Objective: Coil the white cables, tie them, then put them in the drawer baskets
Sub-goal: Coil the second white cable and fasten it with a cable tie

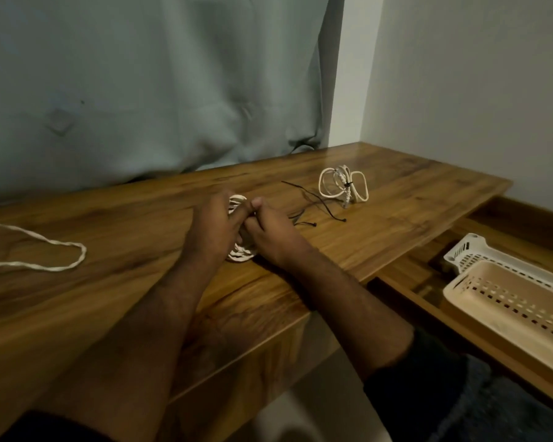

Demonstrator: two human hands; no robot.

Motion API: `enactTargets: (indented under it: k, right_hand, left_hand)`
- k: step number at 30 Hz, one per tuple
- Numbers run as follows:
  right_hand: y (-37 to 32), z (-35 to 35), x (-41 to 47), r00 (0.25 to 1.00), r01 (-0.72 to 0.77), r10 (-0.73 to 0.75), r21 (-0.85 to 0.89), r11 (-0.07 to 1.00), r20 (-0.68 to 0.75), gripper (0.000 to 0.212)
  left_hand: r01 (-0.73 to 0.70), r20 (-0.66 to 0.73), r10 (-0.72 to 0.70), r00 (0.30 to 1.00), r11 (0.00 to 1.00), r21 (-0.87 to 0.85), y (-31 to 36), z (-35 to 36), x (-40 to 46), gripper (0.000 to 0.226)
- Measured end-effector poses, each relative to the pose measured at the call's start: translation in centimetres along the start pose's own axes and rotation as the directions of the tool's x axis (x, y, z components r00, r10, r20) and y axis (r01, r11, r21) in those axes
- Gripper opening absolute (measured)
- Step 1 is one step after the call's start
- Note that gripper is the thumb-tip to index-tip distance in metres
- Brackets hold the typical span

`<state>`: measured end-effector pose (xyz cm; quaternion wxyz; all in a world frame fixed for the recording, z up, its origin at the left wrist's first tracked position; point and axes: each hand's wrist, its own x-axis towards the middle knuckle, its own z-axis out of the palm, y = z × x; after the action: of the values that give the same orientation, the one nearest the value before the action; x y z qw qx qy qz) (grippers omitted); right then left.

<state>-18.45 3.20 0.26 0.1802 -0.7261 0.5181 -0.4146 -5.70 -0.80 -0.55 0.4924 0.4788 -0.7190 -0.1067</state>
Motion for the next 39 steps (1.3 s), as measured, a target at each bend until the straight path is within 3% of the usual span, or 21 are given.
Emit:
enactTargets:
  k: [3, 6, 9, 11, 13, 15, 18, 22, 26, 30, 34, 39]
  right_hand:
    - [0.1, 0.2, -0.2, 1.000, -0.015, 0.015, 0.009, 1.000, 0.011, 0.002]
    - [0.4, 0.6, -0.2, 0.999, -0.009, 0.014, 0.091, 0.996, -0.049, 0.021]
    - [0.8, 0.2, -0.3, 0.933, 0.031, -0.008, 0.059, 0.998, -0.359, 0.035]
    - [1.3, -0.8, -0.3, 0.817, -0.111, 0.078, -0.023, 0.994, -0.571, 0.031]
    - [1.8, -1.4, -0.3, 0.754, -0.349, 0.208, -0.112, 0.930, -0.624, 0.025]
    - [2.3, -1.4, -0.1, 0.748, -0.502, 0.332, -0.162, 0.850, -0.574, 0.028]
    - [3.3, -0.7, 0.6, 0.800, -0.545, 0.410, -0.245, 0.802, -0.437, 0.028]
    - [3.3, -0.4, 0.8, 0.851, -0.470, 0.361, -0.248, 0.847, -0.380, 0.022]
    - [3.0, -0.6, 0.6, 0.877, -0.386, 0.285, -0.215, 0.897, -0.387, 0.016]
    - [2.6, -0.4, 0.4, 0.943, -0.161, 0.096, -0.183, 0.970, -0.317, 0.016]
    - [1.9, 0.1, 0.3, 0.986, 0.075, -0.104, -0.216, 0.974, -0.128, 0.022]
    - [1.9, -0.3, 0.0, 0.994, 0.058, -0.063, -0.061, 0.996, -0.092, 0.031]
  left_hand:
    - [0.081, 0.012, -0.080, 0.997, 0.994, -0.068, -0.1, -0.3, -0.2, 0.047]
    - [0.194, 0.029, -0.192, 0.981, 0.952, -0.237, -0.9, -0.5, -0.3, 0.058]
    - [0.276, 0.028, -0.283, 0.959, 0.905, -0.324, -1.4, -1.2, -0.1, 0.054]
    - [0.290, 0.020, -0.301, 0.953, 0.898, -0.329, -1.6, -1.4, 0.0, 0.046]
    - [0.275, 0.016, -0.286, 0.958, 0.904, -0.327, -1.4, -1.5, -0.2, 0.044]
    - [0.262, 0.026, -0.268, 0.963, 0.910, -0.323, -1.1, -1.5, -0.4, 0.045]
    - [0.244, 0.029, -0.247, 0.968, 0.919, -0.309, -0.9, -1.5, -0.5, 0.046]
    - [0.243, 0.051, -0.238, 0.970, 0.922, -0.301, -1.2, -1.4, -0.4, 0.062]
    - [0.236, 0.131, -0.202, 0.970, 0.910, -0.341, -0.4, -1.3, -0.6, 0.064]
    - [0.139, 0.115, -0.106, 0.988, 0.932, -0.334, 0.2, -1.1, -0.7, 0.046]
    - [0.132, 0.023, -0.131, 0.991, 0.940, -0.316, -0.3, -1.8, -0.5, 0.057]
    - [0.173, -0.024, -0.214, 0.977, 0.847, -0.503, -0.5, -2.5, -0.1, 0.030]
